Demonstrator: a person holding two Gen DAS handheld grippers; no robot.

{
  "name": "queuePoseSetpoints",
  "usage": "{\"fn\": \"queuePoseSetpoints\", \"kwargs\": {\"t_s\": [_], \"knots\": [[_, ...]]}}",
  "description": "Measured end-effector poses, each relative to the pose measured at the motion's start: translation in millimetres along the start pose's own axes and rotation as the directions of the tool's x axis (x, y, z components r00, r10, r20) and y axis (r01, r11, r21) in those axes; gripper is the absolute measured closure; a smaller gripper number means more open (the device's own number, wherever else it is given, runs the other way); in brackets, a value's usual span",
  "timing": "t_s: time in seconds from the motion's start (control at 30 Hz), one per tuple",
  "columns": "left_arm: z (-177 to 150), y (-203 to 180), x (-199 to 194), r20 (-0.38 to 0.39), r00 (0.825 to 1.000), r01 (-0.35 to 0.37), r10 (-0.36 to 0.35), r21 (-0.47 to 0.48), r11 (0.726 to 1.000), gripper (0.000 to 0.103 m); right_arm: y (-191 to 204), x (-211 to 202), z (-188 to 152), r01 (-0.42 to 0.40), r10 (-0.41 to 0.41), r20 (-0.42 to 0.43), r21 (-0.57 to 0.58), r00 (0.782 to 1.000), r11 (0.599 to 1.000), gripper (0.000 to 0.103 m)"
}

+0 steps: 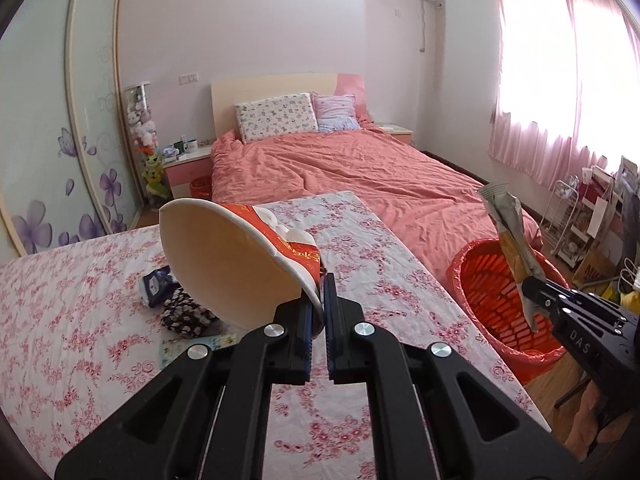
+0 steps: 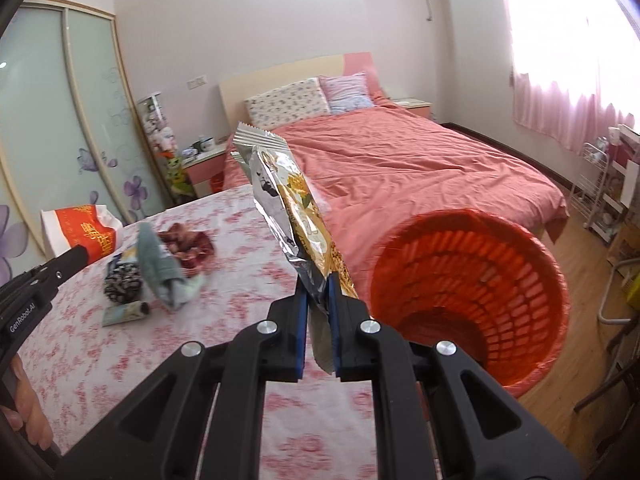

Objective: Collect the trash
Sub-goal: 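Carry the wrapper and paper cup over the orange basket with both grippers, then open both grippers to drop the wrapper and cup into the basket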

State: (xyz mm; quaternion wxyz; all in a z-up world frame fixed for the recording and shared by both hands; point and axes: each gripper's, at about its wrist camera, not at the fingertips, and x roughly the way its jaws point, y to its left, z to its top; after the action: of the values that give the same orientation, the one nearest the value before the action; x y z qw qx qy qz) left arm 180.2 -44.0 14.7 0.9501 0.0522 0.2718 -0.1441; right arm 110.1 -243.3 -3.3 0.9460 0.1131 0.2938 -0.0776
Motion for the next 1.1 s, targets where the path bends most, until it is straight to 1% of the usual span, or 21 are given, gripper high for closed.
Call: {"fn": "queuePoseSetpoints", "kwargs": {"t_s": [0.27,0.47,0.7,0.93,1.1], "knots": [[2.4,-37.6,9.4,-0.007,0.998,0.065,-0.065,0.057,0.996,0.098,-42.8,-3.4,-2.6,0.044,-0.044,-0.004,0.059,0.999,0.997,0.092],[5.3,-77.0,14.9,-0.005,0.991,0.133,-0.133,0.098,0.986,0.098,-73.4,-3.7,-5.9,0.061,-0.060,-0.009,0.109,0.998,0.992,0.092],[7.3,-119.8,21.4,-0.006,0.973,0.230,-0.232,0.145,0.962,0.098,-103.5,-0.8,-6.8,0.071,-0.070,-0.013,0.163,0.997,0.984,0.092],[5.3,-155.5,39.6,-0.037,0.955,0.297,-0.295,0.184,0.937,0.098,-137.2,8.1,-9.6,0.081,-0.077,-0.025,0.223,0.997,0.972,0.092],[-0.7,-179.0,56.4,-0.069,0.942,0.335,-0.328,0.191,0.922,0.098,-158.4,13.6,-10.6,0.084,-0.078,-0.034,0.251,0.996,0.964,0.092]]}}
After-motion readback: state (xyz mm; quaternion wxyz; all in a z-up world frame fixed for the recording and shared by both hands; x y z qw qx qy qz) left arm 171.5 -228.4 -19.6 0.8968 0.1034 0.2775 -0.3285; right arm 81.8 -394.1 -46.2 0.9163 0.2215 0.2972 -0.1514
